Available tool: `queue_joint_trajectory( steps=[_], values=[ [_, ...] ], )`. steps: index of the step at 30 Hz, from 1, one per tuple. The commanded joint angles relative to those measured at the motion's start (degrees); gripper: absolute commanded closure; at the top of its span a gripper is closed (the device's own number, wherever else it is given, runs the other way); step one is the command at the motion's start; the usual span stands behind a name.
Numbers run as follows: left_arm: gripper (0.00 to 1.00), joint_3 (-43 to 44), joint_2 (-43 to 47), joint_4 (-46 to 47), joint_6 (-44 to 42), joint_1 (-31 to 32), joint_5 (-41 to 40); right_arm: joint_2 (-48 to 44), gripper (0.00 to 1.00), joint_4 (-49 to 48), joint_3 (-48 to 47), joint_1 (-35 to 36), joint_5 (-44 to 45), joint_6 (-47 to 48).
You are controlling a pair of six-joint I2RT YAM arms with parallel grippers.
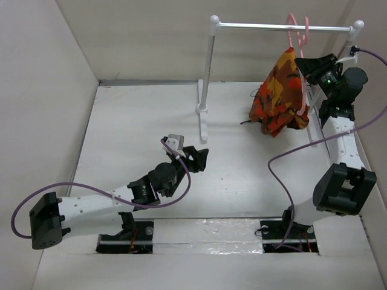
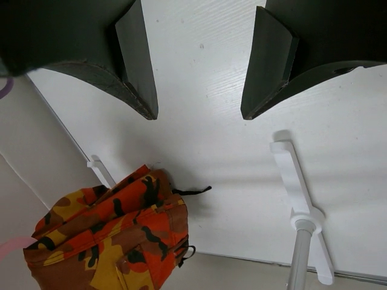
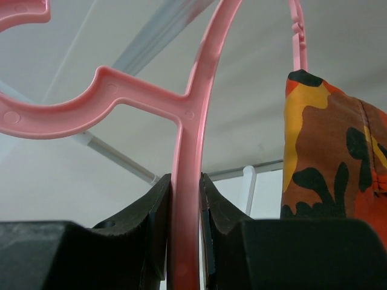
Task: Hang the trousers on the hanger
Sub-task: Place the hanger at the clothesline.
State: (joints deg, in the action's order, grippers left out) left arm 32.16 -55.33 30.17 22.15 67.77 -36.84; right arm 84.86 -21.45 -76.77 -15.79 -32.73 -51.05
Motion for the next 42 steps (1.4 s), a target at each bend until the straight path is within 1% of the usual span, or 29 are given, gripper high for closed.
queue_joint_trajectory(
  steps=[1, 8, 13, 18, 21, 23, 29, 34, 38, 39, 40, 41, 42],
  values=[
    [0.46, -0.08, -0.03, 2.70, -0.27, -0.61, 0.19, -0.40, 1.00, -11.15, -5.14, -1.52, -0.93, -0.72],
    [0.46, -0.17, -1.18, 2.70, -0.27, -0.62, 0.10, 3.03, 1.00, -11.94, -6.37, -4.15, -1.46, -1.16],
    [0.46, -0.61, -2.23, 3.05, -0.62, -1.67, 0.10, 6.89, 1.00, -14.67, -10.40, -5.39, -3.56, -2.47],
    [0.46, -1.83, -2.94, 2.87, -0.54, -3.52, 0.71, 10.67, 1.00, -14.41, -13.05, -6.53, -4.27, -2.66],
    [0.46, -2.45, -2.76, 3.66, 0.34, -5.62, 3.17, 12.25, 1.00, -14.41, -13.32, -7.05, -3.92, -2.57],
    [0.46, -2.54, -2.94, 4.10, 0.35, -5.63, 3.79, 13.13, 1.00, -15.28, -13.40, -7.06, -3.92, -3.09],
    [0.46, -2.89, -3.73, 4.45, 0.09, -6.16, 2.92, 15.60, 1.00, -16.43, -14.63, -7.58, -3.66, -3.80],
    [0.46, -3.07, -4.52, 4.72, 0.08, -6.16, 2.74, 15.86, 1.00, -16.86, -13.06, -8.72, -3.65, -3.71],
    [0.46, -2.63, -4.96, 4.37, 0.08, -6.16, 3.09, 15.34, 0.61, -18.80, -9.90, -9.26, -4.70, -4.24],
    [0.46, -2.46, -4.96, 4.28, 0.17, -6.16, 3.18, 14.99, 0.48, -19.06, -9.63, -9.26, -5.15, -4.15],
    [0.46, -2.28, -4.88, 3.93, 0.26, -6.16, 3.18, 14.72, 0.43, -19.06, -9.36, -9.87, -5.50, -3.89],
    [0.46, -2.11, -4.44, 3.75, 0.43, -6.16, 3.18, 14.11, 0.33, -18.98, -9.10, -9.87, -6.37, -3.71],
    [0.46, -2.02, -4.17, 3.49, 0.52, -6.16, 3.18, 13.67, 0.29, -18.89, -9.10, -10.39, -6.90, -3.45]
  ],
)
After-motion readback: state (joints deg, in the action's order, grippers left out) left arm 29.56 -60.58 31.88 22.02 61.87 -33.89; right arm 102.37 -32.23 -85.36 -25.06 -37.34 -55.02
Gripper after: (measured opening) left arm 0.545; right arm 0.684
